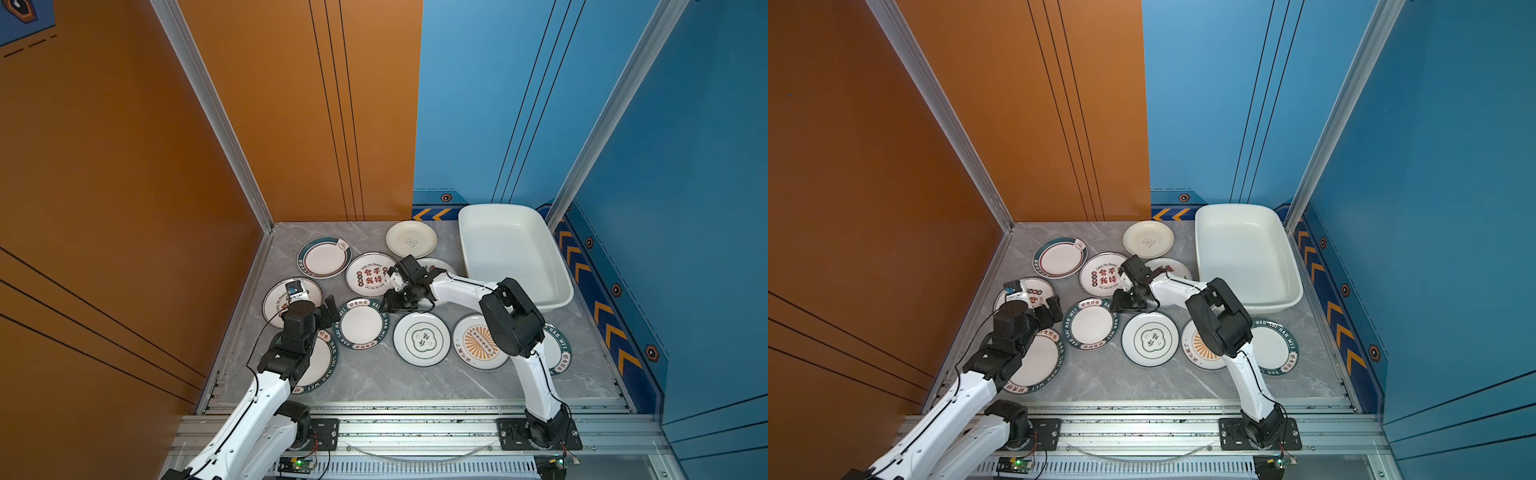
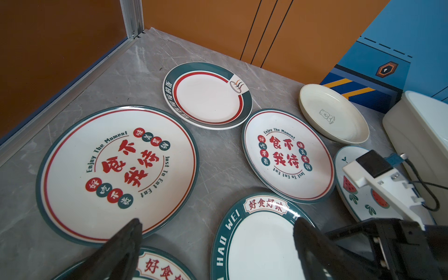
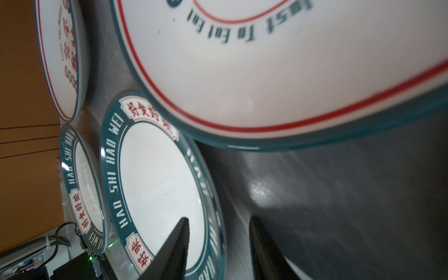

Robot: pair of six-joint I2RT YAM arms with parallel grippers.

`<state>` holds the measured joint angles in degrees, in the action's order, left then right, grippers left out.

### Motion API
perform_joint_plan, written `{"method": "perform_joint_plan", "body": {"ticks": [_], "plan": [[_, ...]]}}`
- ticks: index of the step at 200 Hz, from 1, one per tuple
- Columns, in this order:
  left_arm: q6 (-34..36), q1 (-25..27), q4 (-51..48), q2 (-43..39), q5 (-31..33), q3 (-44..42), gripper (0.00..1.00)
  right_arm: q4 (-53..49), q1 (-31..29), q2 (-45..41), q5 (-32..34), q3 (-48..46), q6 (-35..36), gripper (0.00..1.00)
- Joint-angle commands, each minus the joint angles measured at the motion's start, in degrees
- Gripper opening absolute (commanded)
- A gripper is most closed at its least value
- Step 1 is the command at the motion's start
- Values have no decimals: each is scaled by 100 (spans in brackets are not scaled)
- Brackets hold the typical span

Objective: Place the plates into the plastic bin on the countertop
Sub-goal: 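Reach right gripper to green-rimmed plate edge and grasp it while left arm advances, then lift the green-rimmed plate upright with right gripper while left arm reaches forward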

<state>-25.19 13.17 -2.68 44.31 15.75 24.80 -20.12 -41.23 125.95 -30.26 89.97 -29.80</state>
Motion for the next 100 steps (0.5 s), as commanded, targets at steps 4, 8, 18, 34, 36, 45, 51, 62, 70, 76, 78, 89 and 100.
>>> {"method": "perform_joint_plan", "body": {"ticks": [4,8,18,34,36,45,51,62,70,76,78,89,100], "plan": [[-65,-35,-92,-90,-118,126,98,-97,-144,-36,-149,-217,11,40],[-65,-34,-93,-92,-119,123,98,-85,-148,-41,-163,-214,-3,39],[-65,-34,-110,-94,-116,130,98,-59,-148,-38,-196,-247,-49,35],[-74,-34,-119,-106,-116,120,98,-19,-164,-54,-226,-294,-93,27],[-74,-34,-119,-103,-118,119,98,-12,-161,-53,-226,-302,-95,27],[-74,-36,-119,-103,-116,124,98,-1,-149,-77,-201,-343,-113,23],[-74,-34,-119,-107,-118,130,98,9,-148,-98,-191,-359,-109,21],[-74,-31,-119,-103,-116,120,98,25,-140,-134,-182,-395,-122,18],[-76,-38,-123,-99,-119,118,98,34,-122,-163,-168,-422,-130,15],[-82,-34,-110,-102,-127,120,98,49,-109,-190,-164,-448,-132,13],[-82,-34,-110,-97,-129,115,98,49,-105,-186,-164,-451,-131,12],[-82,-34,-104,-90,-148,116,98,52,-72,-231,-139,-487,-151,9],[-83,-34,-94,-83,-180,112,98,52,-36,-294,-116,-515,-170,6]]}}
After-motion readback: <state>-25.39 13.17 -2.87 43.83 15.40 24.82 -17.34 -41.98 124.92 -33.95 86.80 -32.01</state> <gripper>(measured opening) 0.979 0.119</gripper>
